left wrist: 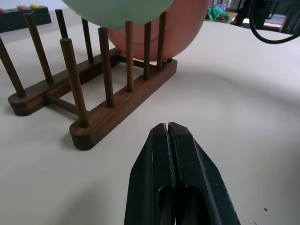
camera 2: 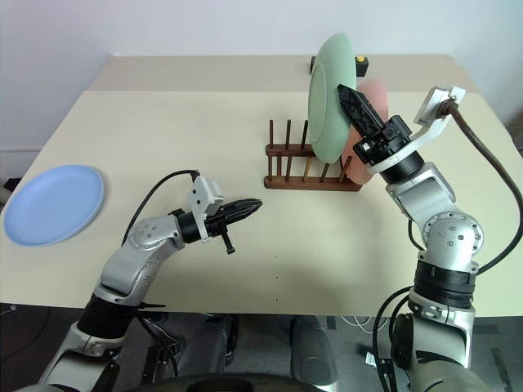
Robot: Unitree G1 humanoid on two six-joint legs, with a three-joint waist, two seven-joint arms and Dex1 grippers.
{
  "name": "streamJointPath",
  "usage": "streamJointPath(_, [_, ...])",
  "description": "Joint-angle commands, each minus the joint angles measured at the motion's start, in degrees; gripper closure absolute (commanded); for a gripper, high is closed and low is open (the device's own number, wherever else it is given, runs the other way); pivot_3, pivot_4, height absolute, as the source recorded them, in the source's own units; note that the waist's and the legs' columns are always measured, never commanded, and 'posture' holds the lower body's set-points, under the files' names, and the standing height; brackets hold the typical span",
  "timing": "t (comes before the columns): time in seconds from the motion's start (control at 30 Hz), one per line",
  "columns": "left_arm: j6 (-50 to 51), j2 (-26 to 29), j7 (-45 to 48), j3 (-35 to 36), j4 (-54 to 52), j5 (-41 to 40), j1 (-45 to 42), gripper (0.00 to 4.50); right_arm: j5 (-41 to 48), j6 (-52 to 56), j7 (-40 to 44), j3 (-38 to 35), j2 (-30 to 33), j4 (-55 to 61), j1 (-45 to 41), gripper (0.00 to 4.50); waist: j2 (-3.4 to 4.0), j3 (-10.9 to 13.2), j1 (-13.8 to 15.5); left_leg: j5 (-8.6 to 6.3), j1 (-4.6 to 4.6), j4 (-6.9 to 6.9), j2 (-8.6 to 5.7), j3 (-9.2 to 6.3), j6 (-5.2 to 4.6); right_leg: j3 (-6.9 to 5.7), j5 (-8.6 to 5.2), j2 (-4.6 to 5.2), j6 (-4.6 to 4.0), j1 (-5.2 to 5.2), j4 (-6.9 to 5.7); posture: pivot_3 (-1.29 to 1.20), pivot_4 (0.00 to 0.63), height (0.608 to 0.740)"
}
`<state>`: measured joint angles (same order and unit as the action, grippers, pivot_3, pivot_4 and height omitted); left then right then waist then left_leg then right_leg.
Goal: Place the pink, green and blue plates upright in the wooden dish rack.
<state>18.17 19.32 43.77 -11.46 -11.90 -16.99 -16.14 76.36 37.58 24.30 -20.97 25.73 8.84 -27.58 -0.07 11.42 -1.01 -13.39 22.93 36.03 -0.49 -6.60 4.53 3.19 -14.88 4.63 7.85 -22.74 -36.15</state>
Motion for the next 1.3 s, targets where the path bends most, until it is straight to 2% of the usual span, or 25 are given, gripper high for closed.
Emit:
streamJointPath(0.03, [-0.8, 0.0, 0.0, 0.6, -1.7, -0.7, 0.2, 4.5, -0.4, -0.6, -1.2, -0.7, -0.8, 0.8, -1.3, 4.42, 0.0, 0.0, 0.0, 0.0, 0.0, 0.0, 0.0, 0.0, 0.0, 0.0, 0.0, 0.0, 0.0, 0.0, 0.0, 0.0, 0.15, 0.734])
streamJointPath(0.33, [-0.7, 0.0, -0.1, 0.5, -1.7, -0.6, 0.4, 4.5, -1.1, -0.2, -1.6, -0.8, -1.3, 1.0, -1.2, 4.42, 0.0, 0.0, 0.0, 0.0, 0.03, 0.0, 0.0, 0.0, 0.0, 0.0, 0.0, 0.0, 0.0, -0.03, 0.0, 0.0, 0.15, 0.734])
streamJointPath(0.37, [-0.8, 0.0, -0.1, 0.5, -1.7, -0.6, 0.4, 4.5, -1.1, -0.2, -1.7, -0.8, -1.4, 1.0, -1.2, 3.82, 0.0, 0.0, 0.0, 0.0, 0.03, 0.0, 0.0, 0.0, 0.0, 0.0, 0.0, 0.0, 0.0, -0.03, 0.0, 0.0, 0.15, 0.734])
streamJointPath(0.4, [-0.8, 0.0, -0.1, 0.5, -1.7, -0.6, 0.4, 4.5, -1.1, -0.2, -1.6, -0.8, -1.3, 1.1, -1.2, 3.52, 0.0, 0.0, 0.0, 0.0, 0.03, 0.0, 0.0, 0.0, 0.0, 0.0, 0.0, 0.0, 0.0, -0.03, 0.0, 0.0, 0.15, 0.734])
streamJointPath(0.63, [-0.9, -0.1, 0.0, 0.5, -1.6, -0.6, 0.3, 4.5, -0.7, 0.1, -1.3, -0.6, -1.3, 1.7, -1.4, 0.01, 0.0, 0.0, 0.0, 0.0, 0.04, 0.0, 0.0, 0.0, 0.0, 0.0, 0.0, 0.0, 0.0, -0.04, 0.0, 0.0, 0.15, 0.734])
streamJointPath(0.93, [-0.9, -0.2, 0.0, 0.4, -1.4, -0.5, 0.2, 4.5, -3.6, -1.8, 1.3, -0.2, -0.6, 3.4, -2.9, 0.01, 0.0, 0.0, 0.0, 0.0, 0.05, 0.0, 0.0, 0.0, 0.0, 0.0, 0.0, 0.0, 0.0, -0.05, 0.0, 0.0, 0.15, 0.734])
streamJointPath(1.17, [-0.8, 0.5, -0.6, 2.0, -2.0, -0.8, 0.3, 4.5, -9.2, -3.6, 7.7, 0.7, 4.7, 6.1, -7.5, 0.01, 0.01, 0.0, 0.0, 0.0, 0.15, 0.0, 0.0, 0.0, 0.0, -0.01, 0.0, 0.0, 0.01, -0.16, 0.0, 0.0, 0.15, 0.734])
streamJointPath(1.3, [0.4, 1.0, -2.9, 6.1, -2.7, -2.1, 0.5, 4.5, -20.7, -5.7, 14.8, 8.2, 10.6, 9.0, -7.8, 0.01, 0.01, 0.0, -0.1, 0.0, 0.18, 0.01, 0.0, 0.0, 0.0, -0.01, 0.0, 0.01, 0.01, -0.19, 0.01, 0.0, 0.15, 0.734])
